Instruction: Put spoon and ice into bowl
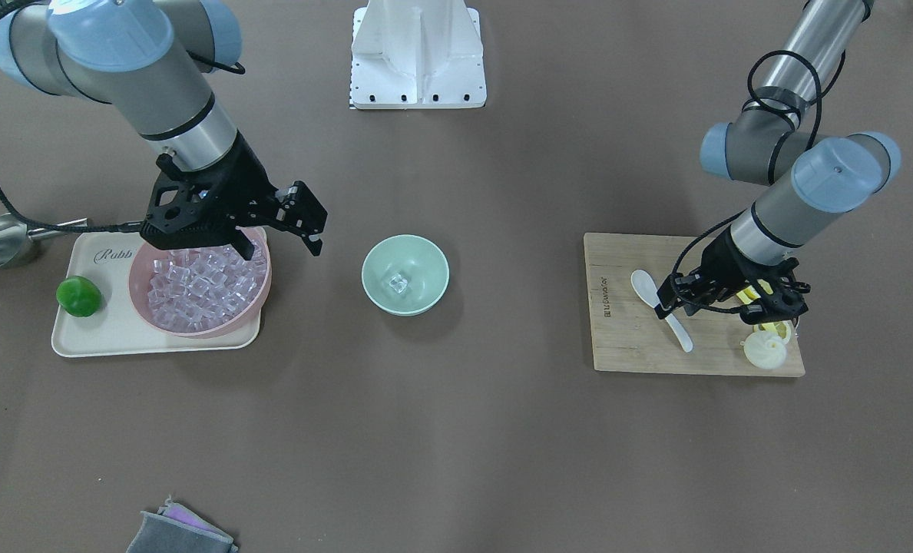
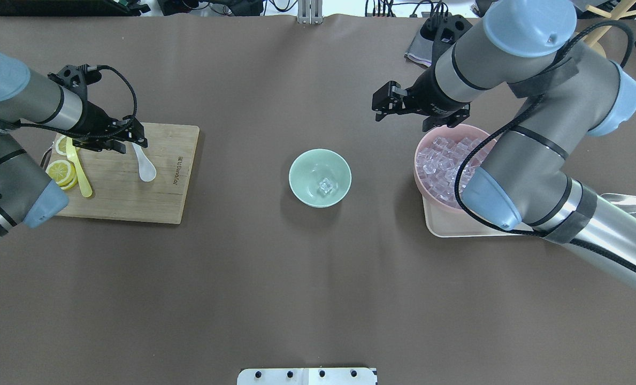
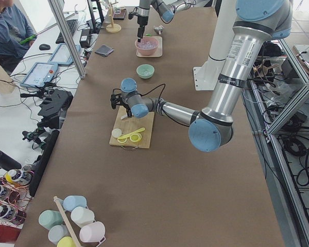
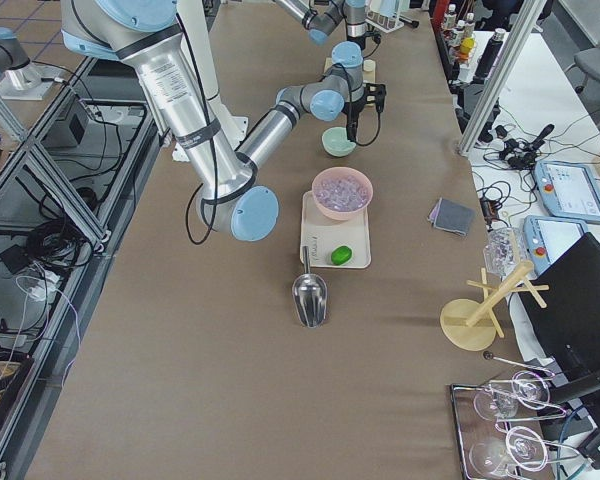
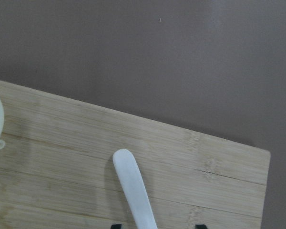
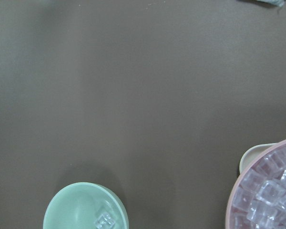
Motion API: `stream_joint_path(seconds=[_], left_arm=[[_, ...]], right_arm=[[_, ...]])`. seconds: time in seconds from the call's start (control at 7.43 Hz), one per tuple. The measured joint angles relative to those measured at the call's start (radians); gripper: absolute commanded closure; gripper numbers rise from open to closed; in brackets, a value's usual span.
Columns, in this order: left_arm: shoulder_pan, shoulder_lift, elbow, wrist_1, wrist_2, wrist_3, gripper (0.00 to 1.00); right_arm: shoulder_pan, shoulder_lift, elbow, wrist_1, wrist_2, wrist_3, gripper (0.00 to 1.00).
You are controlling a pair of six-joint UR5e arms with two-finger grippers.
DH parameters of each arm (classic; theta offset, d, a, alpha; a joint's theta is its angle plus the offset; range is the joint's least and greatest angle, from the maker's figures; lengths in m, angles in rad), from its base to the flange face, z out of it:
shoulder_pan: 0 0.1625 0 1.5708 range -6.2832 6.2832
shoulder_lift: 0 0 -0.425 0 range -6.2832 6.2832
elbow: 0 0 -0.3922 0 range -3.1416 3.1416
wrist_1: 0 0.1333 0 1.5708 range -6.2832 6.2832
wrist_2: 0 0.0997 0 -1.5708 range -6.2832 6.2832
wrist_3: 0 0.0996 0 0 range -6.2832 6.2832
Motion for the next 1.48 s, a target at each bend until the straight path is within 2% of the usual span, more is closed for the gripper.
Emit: stream_joint_path(seconds=[0.54,0.67,0.81,0.94,1.48], left_arm=[[0.015,-0.006,0.014,0.000,0.000,-0.002,0.46],[0.021,-0.006,0.014,0.000,0.000,-0.002,0.50],[0.024,-0.006,0.015,0.000,0.000,-0.003,0.58],[0.025,-0.006,0.016,0.000,0.000,-0.003,0.97],[0.026,-0.035,0.019,0.029,-0.003,-0.008,1.00]], right_arm=[[0.133,-0.114,0.013,0.000,0.136,-0.161,0.00],[0.155,-0.147,0.013,0.002,0.150,-0.202,0.00],[0.179,-0.184,0.013,0.002,0.161,-0.256,0.00],[0.211,-0.222,0.013,0.002,0.179,-0.324,0.00],[0.339,-0.321,-0.001,-0.004,0.254,-0.536,0.00]])
